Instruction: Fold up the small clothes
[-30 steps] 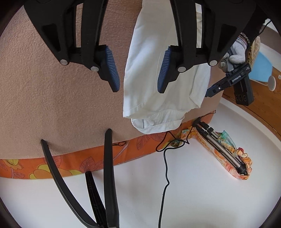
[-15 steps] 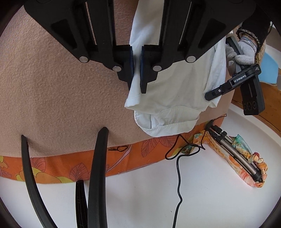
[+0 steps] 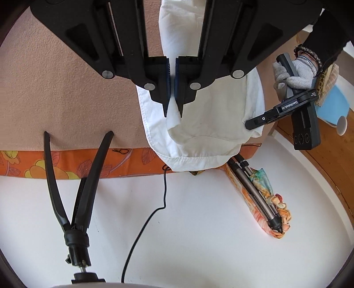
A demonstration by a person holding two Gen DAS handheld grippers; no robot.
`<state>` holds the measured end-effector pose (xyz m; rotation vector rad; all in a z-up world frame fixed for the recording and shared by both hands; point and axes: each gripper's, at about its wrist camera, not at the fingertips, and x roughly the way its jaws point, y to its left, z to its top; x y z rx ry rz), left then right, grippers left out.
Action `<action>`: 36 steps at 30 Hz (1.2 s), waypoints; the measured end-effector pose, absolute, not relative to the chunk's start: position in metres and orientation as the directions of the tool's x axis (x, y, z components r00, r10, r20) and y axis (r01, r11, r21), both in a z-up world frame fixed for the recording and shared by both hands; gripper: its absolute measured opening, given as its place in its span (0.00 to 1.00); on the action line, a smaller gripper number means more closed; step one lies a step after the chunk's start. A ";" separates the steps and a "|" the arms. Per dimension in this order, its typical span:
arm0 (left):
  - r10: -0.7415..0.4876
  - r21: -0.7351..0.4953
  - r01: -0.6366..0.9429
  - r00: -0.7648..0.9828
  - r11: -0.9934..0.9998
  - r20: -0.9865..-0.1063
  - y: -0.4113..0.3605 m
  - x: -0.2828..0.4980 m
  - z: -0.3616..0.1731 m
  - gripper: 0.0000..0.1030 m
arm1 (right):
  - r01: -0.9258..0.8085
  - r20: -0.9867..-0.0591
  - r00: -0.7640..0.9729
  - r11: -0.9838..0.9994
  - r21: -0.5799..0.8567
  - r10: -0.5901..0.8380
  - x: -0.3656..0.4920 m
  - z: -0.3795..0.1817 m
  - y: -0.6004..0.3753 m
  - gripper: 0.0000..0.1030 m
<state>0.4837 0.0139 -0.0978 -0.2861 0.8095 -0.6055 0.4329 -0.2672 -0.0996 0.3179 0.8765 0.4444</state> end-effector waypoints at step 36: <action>-0.478 -0.240 0.506 0.417 0.829 -0.773 0.029 0.206 -0.112 0.04 | -0.427 -0.828 0.454 0.896 0.123 0.330 0.160 -0.147 -0.214 0.04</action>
